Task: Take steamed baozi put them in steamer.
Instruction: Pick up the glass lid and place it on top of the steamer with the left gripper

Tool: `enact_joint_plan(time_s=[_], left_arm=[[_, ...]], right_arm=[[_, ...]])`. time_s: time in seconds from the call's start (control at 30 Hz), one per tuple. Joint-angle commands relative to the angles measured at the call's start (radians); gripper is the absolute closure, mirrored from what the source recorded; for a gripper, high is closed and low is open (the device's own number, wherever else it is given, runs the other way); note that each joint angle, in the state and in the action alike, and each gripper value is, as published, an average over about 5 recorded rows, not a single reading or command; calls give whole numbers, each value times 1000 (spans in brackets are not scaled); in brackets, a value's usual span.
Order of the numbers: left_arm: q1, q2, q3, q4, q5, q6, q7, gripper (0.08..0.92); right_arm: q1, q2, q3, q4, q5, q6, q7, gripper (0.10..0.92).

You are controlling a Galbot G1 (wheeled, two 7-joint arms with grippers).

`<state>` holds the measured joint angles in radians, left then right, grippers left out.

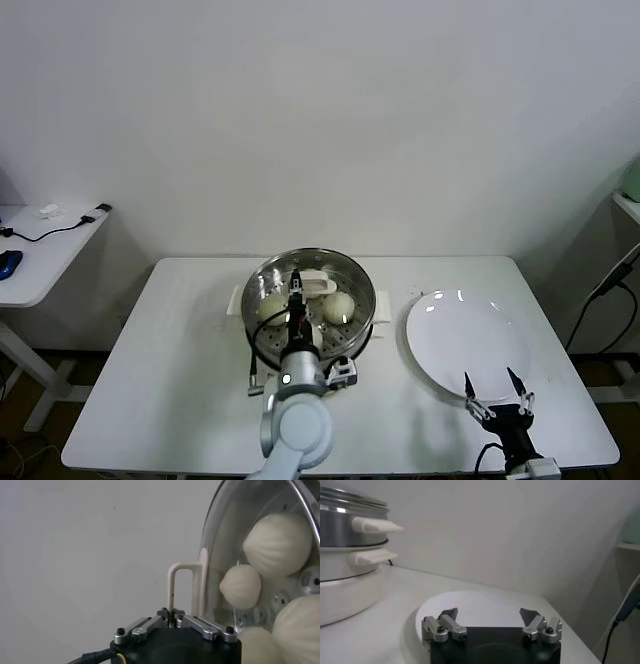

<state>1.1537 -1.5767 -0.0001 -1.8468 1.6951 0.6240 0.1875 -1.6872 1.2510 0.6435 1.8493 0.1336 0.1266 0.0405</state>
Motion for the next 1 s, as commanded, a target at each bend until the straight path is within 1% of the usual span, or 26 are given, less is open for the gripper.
enact_joint_plan(time_s=[0.03, 0.5, 0.67, 0.73, 0.87, 1.0], left_arm=[[-2, -11, 0, 29, 3, -1, -22, 860], [4, -4, -22, 46, 9, -7, -31, 860], [12, 2, -20, 32, 8, -8, -26, 860], [14, 2, -17, 21, 6, -8, -20, 847], [21, 1, -9, -7, -6, -8, -12, 760], [32, 9, 3, -47, -31, -6, -6, 639]], right_arm=[[-3, 3, 2, 1, -1, 4, 0, 203], [-5, 17, 10, -5, -18, 15, -4, 203], [-5, 18, 8, -4, -19, 15, -6, 203], [-5, 18, 7, -3, -19, 14, -6, 203], [-4, 16, 5, -2, -20, 11, -6, 203], [-3, 13, 3, -2, -20, 9, -6, 203]])
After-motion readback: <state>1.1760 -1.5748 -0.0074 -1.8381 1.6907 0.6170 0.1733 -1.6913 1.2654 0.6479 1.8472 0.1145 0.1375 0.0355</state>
